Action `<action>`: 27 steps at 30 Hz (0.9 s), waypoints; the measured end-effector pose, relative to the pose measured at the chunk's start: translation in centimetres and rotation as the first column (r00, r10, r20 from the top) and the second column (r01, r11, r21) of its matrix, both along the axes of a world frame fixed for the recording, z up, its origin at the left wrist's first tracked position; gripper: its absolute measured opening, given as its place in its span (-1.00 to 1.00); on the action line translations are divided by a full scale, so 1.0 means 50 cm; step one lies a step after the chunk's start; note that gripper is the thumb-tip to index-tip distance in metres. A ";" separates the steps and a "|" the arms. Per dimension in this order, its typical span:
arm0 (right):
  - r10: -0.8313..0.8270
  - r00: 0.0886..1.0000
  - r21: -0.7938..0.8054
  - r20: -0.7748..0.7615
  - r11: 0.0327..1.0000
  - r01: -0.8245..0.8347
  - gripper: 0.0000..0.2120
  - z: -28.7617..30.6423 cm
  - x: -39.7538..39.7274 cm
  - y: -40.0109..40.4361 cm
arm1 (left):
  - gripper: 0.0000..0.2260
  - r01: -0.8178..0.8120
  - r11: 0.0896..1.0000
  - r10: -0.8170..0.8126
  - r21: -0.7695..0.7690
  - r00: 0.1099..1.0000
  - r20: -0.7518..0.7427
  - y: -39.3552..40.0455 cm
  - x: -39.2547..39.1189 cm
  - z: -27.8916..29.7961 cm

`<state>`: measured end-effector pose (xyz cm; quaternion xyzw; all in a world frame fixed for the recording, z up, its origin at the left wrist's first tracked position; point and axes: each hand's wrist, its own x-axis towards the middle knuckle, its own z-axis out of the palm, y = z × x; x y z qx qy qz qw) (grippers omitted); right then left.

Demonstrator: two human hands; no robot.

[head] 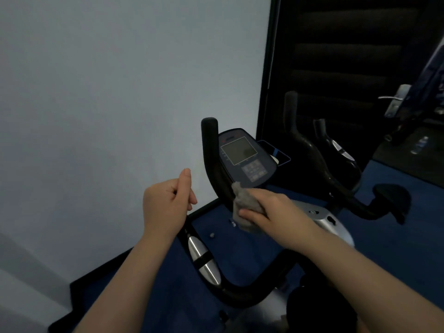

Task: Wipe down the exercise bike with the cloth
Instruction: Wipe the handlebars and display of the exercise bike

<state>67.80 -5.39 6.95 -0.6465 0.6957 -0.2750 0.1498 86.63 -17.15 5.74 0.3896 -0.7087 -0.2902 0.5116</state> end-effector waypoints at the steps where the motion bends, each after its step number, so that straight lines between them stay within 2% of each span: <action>1: -0.004 0.999 0.059 -0.046 0.998 0.007 -0.76 0.008 -0.021 0.007 | -0.48 -0.007 1.000 0.006 0.020 1.000 0.023 0.002 0.000 0.004; 3: -0.028 0.998 0.153 -0.050 0.988 0.035 -0.83 0.022 -0.048 0.011 | -0.53 -0.036 0.999 0.034 0.025 0.994 0.106 0.009 -0.002 0.018; 4: -0.050 0.999 0.139 -0.005 0.989 0.050 -0.84 0.023 -0.048 0.007 | -0.58 -0.033 0.999 0.036 -0.026 0.988 0.152 0.016 -0.005 0.027; 6: -0.081 0.987 0.025 0.138 0.997 0.078 -0.83 0.010 -0.021 -0.001 | -0.68 0.080 0.977 -0.036 -0.199 0.976 0.213 0.031 -0.016 0.055; 8: -0.059 0.992 -0.051 0.115 0.997 0.065 -0.70 -0.008 0.014 0.000 | -0.72 0.255 0.920 -0.181 -0.297 0.950 0.256 0.038 -0.037 0.077; 11: -0.066 0.997 0.014 -0.045 0.998 0.067 -0.70 -0.017 -0.012 0.033 | -0.74 0.457 0.859 -0.369 -0.232 0.865 0.339 0.030 -0.058 0.076; 14: -0.144 0.986 0.181 -0.081 0.971 0.156 -0.84 -0.003 -0.066 0.061 | -0.78 0.544 0.818 -0.382 -0.187 0.757 0.531 0.024 -0.054 0.045; 15: -0.164 0.985 0.169 -0.058 0.970 0.172 -0.88 -0.005 -0.063 0.059 | -0.78 0.569 0.795 -0.349 -0.212 0.714 0.606 0.024 -0.052 0.035; 17: -0.193 0.980 0.018 0.055 0.981 0.192 -0.89 -0.023 -0.031 0.046 | -0.81 0.616 0.742 -0.287 -0.263 0.647 0.706 0.025 -0.057 0.019; 19: -0.204 0.958 -0.095 0.202 0.969 0.227 -0.75 -0.042 0.004 0.045 | -0.81 0.619 0.746 -0.282 -0.245 0.628 0.725 0.027 -0.058 0.016; 20: -0.210 0.953 -0.102 0.217 0.966 0.236 -0.73 -0.047 0.007 0.053 | -0.80 0.614 0.755 -0.295 -0.229 0.631 0.718 0.027 -0.058 0.016; 24: -0.307 0.952 0.039 -0.007 0.951 0.307 -0.93 -0.043 -0.037 0.119 | -0.79 0.630 0.743 -0.313 -0.228 0.628 0.713 0.029 -0.058 0.015; 27: -0.397 0.918 0.057 0.018 0.917 0.396 -0.79 -0.048 -0.037 0.161 | -0.80 0.626 0.741 -0.312 -0.242 0.641 0.701 0.026 -0.057 0.014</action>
